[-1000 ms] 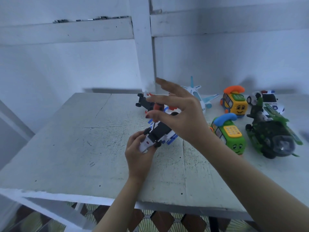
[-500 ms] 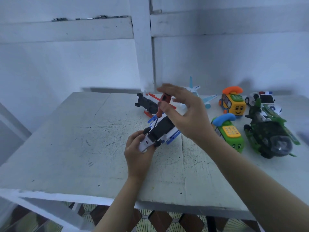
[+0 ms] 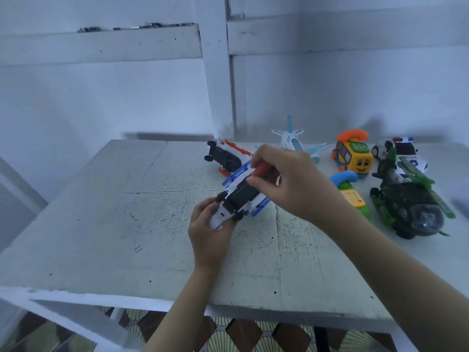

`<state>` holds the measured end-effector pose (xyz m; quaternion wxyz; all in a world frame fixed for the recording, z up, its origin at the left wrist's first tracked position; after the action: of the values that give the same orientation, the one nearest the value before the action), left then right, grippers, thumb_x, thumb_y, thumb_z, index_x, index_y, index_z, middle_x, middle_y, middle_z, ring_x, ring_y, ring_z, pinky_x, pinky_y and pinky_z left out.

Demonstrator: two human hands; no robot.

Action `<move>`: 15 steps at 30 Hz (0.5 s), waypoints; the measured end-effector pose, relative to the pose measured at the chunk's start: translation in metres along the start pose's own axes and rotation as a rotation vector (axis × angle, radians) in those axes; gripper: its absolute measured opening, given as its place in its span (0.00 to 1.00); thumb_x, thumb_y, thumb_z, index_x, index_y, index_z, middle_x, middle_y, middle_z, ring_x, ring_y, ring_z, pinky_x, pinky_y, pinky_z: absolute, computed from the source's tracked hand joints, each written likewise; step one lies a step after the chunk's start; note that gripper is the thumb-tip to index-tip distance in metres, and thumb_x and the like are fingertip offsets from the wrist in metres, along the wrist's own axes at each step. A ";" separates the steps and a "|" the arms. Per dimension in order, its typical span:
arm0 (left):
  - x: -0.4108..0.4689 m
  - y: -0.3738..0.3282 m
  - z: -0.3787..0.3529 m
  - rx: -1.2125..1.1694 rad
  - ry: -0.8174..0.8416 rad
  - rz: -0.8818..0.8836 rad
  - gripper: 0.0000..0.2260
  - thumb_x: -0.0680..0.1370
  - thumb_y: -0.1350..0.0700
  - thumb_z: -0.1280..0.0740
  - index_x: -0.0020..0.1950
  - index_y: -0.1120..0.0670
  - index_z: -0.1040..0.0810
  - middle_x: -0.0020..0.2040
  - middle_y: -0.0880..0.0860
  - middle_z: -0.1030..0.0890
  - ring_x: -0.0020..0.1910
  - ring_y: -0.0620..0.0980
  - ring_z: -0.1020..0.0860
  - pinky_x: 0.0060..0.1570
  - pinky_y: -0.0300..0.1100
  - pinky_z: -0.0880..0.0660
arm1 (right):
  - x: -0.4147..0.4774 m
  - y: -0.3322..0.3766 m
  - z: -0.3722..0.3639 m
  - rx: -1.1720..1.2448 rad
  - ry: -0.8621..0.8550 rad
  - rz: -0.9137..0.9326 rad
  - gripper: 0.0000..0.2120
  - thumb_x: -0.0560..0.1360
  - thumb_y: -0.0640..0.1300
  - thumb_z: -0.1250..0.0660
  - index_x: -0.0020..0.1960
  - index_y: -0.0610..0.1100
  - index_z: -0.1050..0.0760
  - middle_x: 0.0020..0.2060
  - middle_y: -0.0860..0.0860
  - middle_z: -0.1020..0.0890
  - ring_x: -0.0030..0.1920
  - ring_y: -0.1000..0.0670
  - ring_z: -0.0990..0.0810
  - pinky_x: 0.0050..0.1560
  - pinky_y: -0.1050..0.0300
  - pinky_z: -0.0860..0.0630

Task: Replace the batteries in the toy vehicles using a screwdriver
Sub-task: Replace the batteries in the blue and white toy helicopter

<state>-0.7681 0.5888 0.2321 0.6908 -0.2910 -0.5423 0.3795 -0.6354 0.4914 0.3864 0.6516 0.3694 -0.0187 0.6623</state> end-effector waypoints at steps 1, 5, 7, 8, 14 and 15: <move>0.000 0.000 0.000 0.007 -0.005 -0.004 0.18 0.63 0.64 0.19 0.50 0.62 0.18 0.53 0.51 0.20 0.50 0.41 0.24 0.50 0.24 0.29 | -0.001 -0.002 0.001 -0.004 0.037 -0.023 0.06 0.73 0.44 0.28 0.47 0.45 0.24 0.37 0.53 0.19 0.34 0.58 0.24 0.38 0.64 0.25; -0.001 -0.004 0.003 0.026 -0.040 -0.010 0.18 0.63 0.64 0.19 0.50 0.65 0.18 0.51 0.50 0.21 0.50 0.36 0.24 0.49 0.22 0.30 | -0.010 -0.008 0.004 -0.079 0.165 -0.081 0.07 0.73 0.48 0.29 0.45 0.45 0.18 0.33 0.56 0.20 0.34 0.62 0.25 0.36 0.70 0.30; -0.002 -0.006 0.004 0.018 -0.052 -0.003 0.18 0.63 0.64 0.19 0.50 0.65 0.17 0.50 0.49 0.22 0.48 0.34 0.24 0.47 0.21 0.31 | -0.014 -0.008 0.003 -0.085 0.183 -0.095 0.07 0.74 0.48 0.30 0.45 0.45 0.18 0.33 0.54 0.19 0.35 0.58 0.23 0.37 0.67 0.26; -0.002 -0.008 0.005 0.017 -0.055 0.002 0.18 0.62 0.65 0.19 0.50 0.65 0.17 0.50 0.49 0.23 0.47 0.34 0.24 0.47 0.20 0.31 | -0.016 -0.008 0.002 -0.081 0.184 -0.098 0.07 0.74 0.48 0.30 0.45 0.44 0.17 0.34 0.54 0.18 0.35 0.57 0.22 0.38 0.65 0.25; -0.001 -0.009 0.005 0.035 -0.042 0.000 0.19 0.63 0.63 0.19 0.51 0.65 0.17 0.50 0.50 0.22 0.48 0.37 0.26 0.46 0.20 0.31 | -0.018 -0.014 -0.006 0.001 0.185 -0.144 0.07 0.74 0.47 0.30 0.45 0.44 0.17 0.32 0.58 0.21 0.35 0.58 0.23 0.36 0.69 0.28; -0.002 -0.009 0.006 0.038 -0.041 0.000 0.19 0.63 0.63 0.19 0.51 0.65 0.18 0.50 0.51 0.22 0.47 0.39 0.25 0.46 0.20 0.31 | -0.019 -0.015 -0.007 0.005 0.184 -0.149 0.08 0.74 0.48 0.30 0.46 0.44 0.17 0.32 0.58 0.22 0.35 0.58 0.23 0.36 0.69 0.29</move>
<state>-0.7719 0.5824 0.2402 0.6851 -0.2699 -0.5490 0.3955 -0.6277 0.4808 0.3648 0.6971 0.3091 0.0705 0.6431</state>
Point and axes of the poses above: each hand's wrist, its own x-axis towards the middle knuckle, its own z-axis out of the back of the hand, y = z × x, the point moved 6 cm from there along x, towards the middle knuckle
